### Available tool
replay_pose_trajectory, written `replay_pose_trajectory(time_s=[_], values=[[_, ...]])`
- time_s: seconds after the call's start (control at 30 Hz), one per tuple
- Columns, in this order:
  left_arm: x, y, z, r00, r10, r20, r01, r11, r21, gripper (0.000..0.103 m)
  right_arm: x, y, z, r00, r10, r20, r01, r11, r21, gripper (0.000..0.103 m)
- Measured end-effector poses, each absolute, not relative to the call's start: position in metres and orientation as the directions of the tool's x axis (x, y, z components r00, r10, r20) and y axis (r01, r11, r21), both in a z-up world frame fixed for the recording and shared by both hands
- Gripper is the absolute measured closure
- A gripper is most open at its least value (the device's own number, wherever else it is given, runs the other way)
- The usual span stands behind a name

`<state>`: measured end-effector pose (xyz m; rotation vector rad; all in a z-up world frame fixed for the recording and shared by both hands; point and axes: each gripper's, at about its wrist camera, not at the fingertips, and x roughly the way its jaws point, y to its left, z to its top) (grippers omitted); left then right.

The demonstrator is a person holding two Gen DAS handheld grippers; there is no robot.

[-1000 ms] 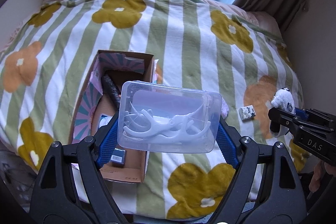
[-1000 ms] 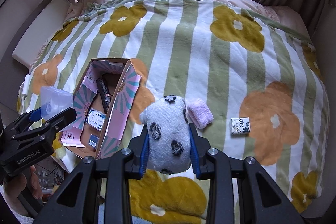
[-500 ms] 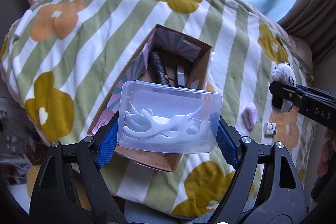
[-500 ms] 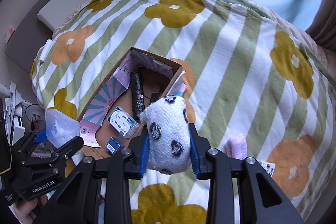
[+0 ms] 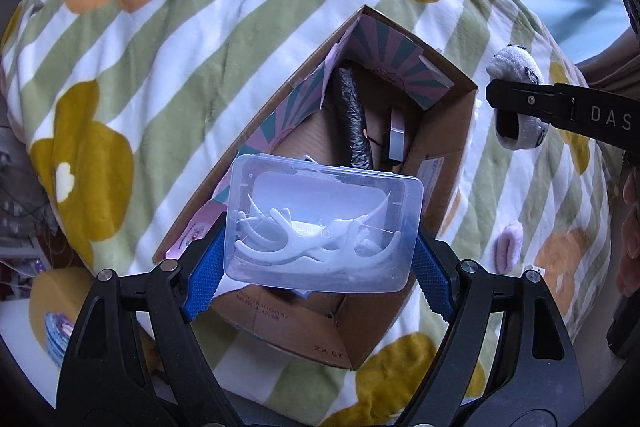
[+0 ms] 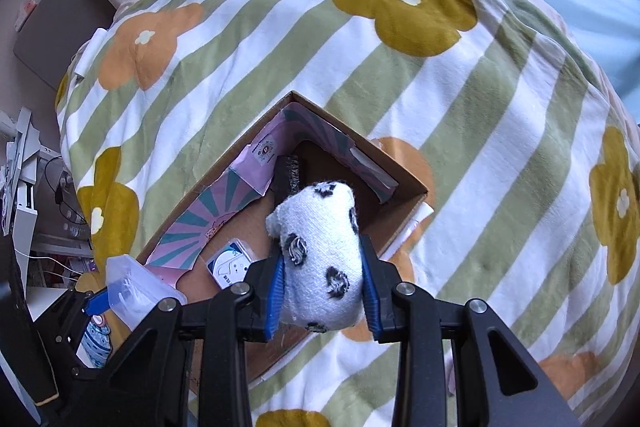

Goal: Organize objects
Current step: 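Carry the floss-pick box with the left gripper while the right carries the panda ball to the cardboard box, then open the left gripper over the box while the right releases the panda ball inside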

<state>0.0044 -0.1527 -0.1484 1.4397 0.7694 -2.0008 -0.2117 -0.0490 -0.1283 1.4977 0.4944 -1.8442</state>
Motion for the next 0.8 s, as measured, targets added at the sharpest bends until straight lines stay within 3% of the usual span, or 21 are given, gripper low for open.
replay_pose_trajectory(time_s=[0.5,0.8], values=[[-0.056,-0.191,-0.233,-0.208,-0.067,-0.976,0.7,-0.708,-0.101,0.022,-0.246,-0.103,-0.22,0.005,-0.232,-0.973,0.69,-0.703,0.172,0.072],[-0.08,-0.171,-0.245,-0.225,-0.092,-0.97,0.606,-0.793,-0.066,0.022,-0.257,-0.108,-0.236,0.009,-0.232,-0.973,0.702,-0.691,0.172,0.072]])
